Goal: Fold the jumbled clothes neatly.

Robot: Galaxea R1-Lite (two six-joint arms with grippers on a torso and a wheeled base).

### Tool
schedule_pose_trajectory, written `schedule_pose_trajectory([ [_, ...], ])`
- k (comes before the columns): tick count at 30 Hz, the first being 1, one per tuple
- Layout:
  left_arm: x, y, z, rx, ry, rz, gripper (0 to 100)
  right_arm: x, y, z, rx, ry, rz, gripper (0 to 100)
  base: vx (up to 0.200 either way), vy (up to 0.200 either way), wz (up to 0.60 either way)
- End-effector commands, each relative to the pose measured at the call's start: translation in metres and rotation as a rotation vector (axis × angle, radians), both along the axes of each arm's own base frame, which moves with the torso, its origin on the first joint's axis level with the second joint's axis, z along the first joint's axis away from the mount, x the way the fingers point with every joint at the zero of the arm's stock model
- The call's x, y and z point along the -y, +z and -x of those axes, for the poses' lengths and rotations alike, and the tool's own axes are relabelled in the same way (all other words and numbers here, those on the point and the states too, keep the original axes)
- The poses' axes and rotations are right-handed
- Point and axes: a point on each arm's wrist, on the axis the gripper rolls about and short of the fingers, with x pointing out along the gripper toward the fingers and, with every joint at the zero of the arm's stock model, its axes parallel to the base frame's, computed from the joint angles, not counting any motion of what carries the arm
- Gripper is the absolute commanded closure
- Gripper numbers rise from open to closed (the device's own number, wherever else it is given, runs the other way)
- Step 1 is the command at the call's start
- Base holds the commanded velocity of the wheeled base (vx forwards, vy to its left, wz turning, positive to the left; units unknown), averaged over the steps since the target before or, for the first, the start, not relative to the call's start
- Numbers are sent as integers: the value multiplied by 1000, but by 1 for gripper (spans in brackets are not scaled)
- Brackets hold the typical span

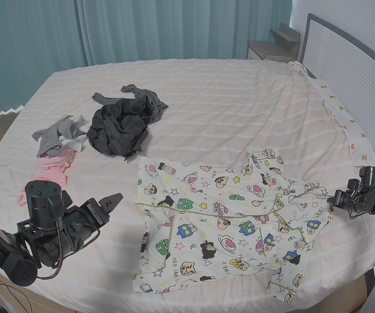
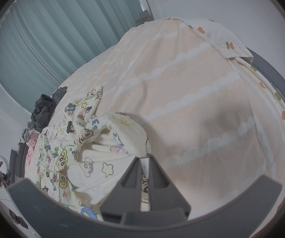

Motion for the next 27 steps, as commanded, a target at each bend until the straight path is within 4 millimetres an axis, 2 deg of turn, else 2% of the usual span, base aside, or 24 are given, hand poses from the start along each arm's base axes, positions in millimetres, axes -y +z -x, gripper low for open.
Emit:
schedule_pose_trajectory([
  [1,4,-1,2,-4,-18,1,0,0,-3,2,-12,-3,-5,100,0,0,0],
  [2,6,-1,2,-7,-28,2,0,2,-3,3,-16,-6,-8,0,0,0,0],
  [6,20,-9,7,-42,-87,-3,0,0,-2,9,-22,-8,-23,0,0,0,0],
  [8,39,-30,15,-130,-157,-22,0,-3,9,17,-9,-32,-67,0,0,0,0],
  [11,51,-52,8,-207,-168,-41,0,-7,25,24,19,-60,-159,0,0,0,0],
  [14,57,-61,1,-240,-149,-18,0,-13,42,34,39,-116,-243,0,0,0,0],
  [20,66,-70,9,-336,-133,69,0,-37,65,65,95,-165,-349,0,0,0,0],
  [23,72,-80,13,-389,-111,105,0,-48,68,73,144,-196,-442,0,0,0,0],
  [27,74,-93,12,-431,-80,100,0,-50,63,74,188,-239,-507,0,0,0,0],
])
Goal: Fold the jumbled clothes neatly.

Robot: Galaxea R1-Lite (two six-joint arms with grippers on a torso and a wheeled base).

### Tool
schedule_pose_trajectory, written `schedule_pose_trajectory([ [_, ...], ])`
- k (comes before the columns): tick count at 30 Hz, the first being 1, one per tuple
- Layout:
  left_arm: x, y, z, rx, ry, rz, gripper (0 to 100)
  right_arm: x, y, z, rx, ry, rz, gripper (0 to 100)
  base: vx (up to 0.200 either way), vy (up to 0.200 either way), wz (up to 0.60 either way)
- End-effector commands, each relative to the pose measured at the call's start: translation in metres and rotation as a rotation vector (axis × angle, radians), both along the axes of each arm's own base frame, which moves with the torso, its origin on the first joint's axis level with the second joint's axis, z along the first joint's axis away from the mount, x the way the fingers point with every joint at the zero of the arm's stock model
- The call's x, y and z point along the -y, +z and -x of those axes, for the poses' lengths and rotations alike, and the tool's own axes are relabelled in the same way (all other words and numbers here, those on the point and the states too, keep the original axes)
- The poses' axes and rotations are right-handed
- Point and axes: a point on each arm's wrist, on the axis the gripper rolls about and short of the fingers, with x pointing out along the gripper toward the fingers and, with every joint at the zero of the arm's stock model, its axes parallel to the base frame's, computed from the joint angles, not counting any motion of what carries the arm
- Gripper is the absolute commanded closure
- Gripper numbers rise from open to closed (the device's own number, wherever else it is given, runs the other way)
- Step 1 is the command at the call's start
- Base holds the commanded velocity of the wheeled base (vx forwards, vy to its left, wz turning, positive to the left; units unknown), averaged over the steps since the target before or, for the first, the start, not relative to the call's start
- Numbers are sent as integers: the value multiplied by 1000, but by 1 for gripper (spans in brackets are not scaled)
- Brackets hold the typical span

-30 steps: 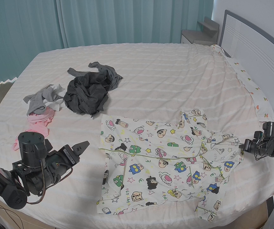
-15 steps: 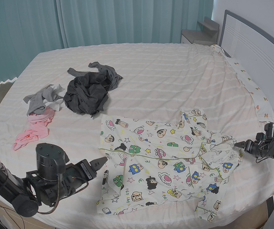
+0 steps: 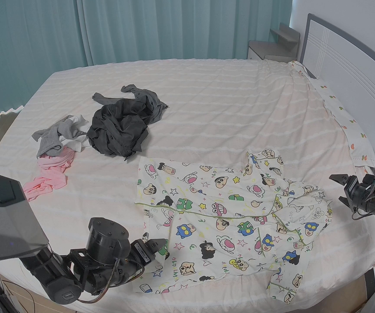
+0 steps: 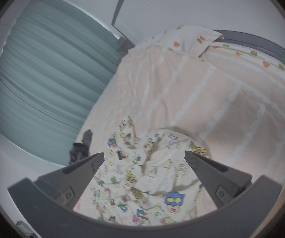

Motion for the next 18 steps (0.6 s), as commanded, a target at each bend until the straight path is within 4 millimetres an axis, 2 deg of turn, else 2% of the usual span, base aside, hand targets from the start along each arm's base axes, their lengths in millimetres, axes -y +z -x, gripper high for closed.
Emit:
schedule_pose_trajectory([
  [1,10,-31,0,-105,27,-29,0,-14,-7,15,32,-37,-84,0,0,0,0],
  [3,12,-33,-3,-105,43,-23,0,-14,-16,16,39,-49,-84,0,0,0,0],
  [5,12,-33,-3,-105,43,-23,0,-14,-16,16,39,-49,-84,0,0,0,0],
  [6,18,-31,-10,-80,64,-9,0,-14,-27,18,79,-59,-95,0,0,0,0],
  [10,27,-40,-23,-54,103,-32,0,-14,-33,16,135,-80,-149,0,0,0,0],
  [13,33,-47,-30,-44,121,-44,0,-11,-32,16,133,-93,-181,0,0,0,0],
  [18,36,-47,-37,-33,128,-28,0,-12,-30,17,134,-94,-204,0,0,0,0],
])
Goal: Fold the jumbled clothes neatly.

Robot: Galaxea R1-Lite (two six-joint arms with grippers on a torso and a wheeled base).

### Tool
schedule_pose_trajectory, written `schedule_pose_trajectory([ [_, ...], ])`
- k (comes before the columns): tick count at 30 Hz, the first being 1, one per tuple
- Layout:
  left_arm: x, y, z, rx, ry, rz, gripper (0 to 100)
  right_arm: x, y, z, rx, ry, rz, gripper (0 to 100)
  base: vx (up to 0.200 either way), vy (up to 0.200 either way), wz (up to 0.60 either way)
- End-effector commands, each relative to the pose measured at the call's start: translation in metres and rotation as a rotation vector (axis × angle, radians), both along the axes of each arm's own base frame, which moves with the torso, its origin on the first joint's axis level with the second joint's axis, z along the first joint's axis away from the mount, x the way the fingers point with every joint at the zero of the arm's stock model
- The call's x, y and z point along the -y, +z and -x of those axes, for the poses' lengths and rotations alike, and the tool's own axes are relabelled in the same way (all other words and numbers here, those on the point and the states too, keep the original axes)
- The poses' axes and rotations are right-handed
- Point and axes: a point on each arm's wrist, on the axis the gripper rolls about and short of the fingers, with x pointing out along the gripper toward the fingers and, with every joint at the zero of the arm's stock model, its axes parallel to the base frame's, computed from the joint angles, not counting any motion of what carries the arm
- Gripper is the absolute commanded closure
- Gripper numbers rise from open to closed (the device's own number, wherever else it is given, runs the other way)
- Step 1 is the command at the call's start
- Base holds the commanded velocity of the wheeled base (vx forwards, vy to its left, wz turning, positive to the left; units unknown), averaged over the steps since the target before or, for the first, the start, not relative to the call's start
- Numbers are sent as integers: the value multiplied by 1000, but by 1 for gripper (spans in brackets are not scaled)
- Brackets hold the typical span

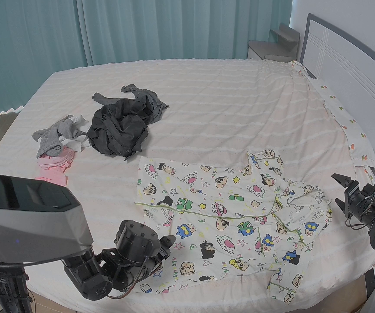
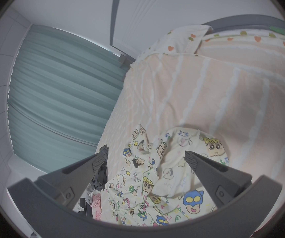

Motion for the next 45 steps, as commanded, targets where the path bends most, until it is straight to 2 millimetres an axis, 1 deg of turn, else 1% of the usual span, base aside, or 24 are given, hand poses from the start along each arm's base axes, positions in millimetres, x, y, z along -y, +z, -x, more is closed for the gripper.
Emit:
schedule_pose_trajectory([
  [1,7,-12,-9,-7,8,-10,0,0,-10,1,-32,3,-18,0,0,0,0],
  [6,11,-18,-16,-3,13,-11,0,0,-7,2,-24,11,-21,0,0,0,0],
  [13,11,-17,-19,12,32,-17,0,-2,-3,7,-19,34,-29,0,0,0,0],
  [14,11,-17,-19,16,40,-23,100,-2,-3,7,-20,34,-28,0,0,0,0],
  [18,9,-17,-17,42,78,-69,100,-2,-3,7,-20,39,-29,0,0,0,0],
  [29,3,-15,-16,90,91,-181,100,-3,-2,8,-15,41,-30,0,0,0,0],
  [33,-4,-8,-27,193,127,-234,100,-3,-2,9,-18,41,-31,0,0,0,0],
  [36,-13,-4,-30,251,113,-268,100,-3,-2,9,-17,41,-31,0,0,0,0],
  [40,-22,-3,-31,302,98,-314,100,-3,-1,9,-15,41,-30,0,0,0,0],
  [45,-33,-2,-42,357,107,-357,100,-3,-1,10,-15,42,-29,0,0,0,0],
])
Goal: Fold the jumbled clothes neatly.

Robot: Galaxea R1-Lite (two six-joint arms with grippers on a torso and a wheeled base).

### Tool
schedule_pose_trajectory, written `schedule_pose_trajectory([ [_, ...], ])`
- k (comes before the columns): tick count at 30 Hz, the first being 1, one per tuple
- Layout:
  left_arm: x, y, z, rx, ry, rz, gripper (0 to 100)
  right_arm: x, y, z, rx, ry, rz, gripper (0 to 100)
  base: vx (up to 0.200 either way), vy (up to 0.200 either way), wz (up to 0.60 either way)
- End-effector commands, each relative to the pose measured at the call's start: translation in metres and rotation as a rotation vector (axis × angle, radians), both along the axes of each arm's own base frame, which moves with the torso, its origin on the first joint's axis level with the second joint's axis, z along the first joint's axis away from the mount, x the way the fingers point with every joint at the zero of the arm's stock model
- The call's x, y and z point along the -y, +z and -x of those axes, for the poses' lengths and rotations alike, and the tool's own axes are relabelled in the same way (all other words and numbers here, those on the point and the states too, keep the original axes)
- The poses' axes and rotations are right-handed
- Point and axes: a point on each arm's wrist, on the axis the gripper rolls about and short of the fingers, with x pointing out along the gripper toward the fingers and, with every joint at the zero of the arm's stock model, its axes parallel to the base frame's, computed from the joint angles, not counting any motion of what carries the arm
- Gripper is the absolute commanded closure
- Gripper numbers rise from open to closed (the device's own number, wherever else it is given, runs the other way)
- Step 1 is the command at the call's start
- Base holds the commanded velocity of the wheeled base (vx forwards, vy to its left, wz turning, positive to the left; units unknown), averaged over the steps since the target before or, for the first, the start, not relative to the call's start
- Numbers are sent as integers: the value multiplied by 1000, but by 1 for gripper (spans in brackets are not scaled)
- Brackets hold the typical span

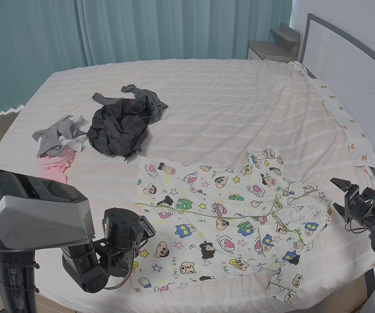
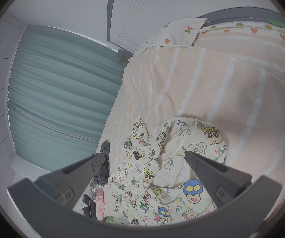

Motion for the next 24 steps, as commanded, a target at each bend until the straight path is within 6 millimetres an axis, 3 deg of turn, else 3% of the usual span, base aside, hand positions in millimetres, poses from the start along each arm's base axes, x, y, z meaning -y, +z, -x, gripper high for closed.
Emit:
schedule_pose_trajectory([
  [1,-13,-6,-5,-1,29,-30,100,0,2,0,13,0,4,0,0,0,0],
  [9,-19,-21,-8,-36,43,-55,100,0,2,0,15,-1,4,0,0,0,0],
  [19,-22,-16,-9,-13,-2,-27,100,0,2,0,14,8,2,0,0,0,0],
  [20,-24,-16,-10,-12,3,-26,0,0,2,0,16,11,1,0,0,0,0],
  [24,-28,-12,-11,-3,16,-18,0,-1,3,4,14,21,2,0,0,0,0],
])
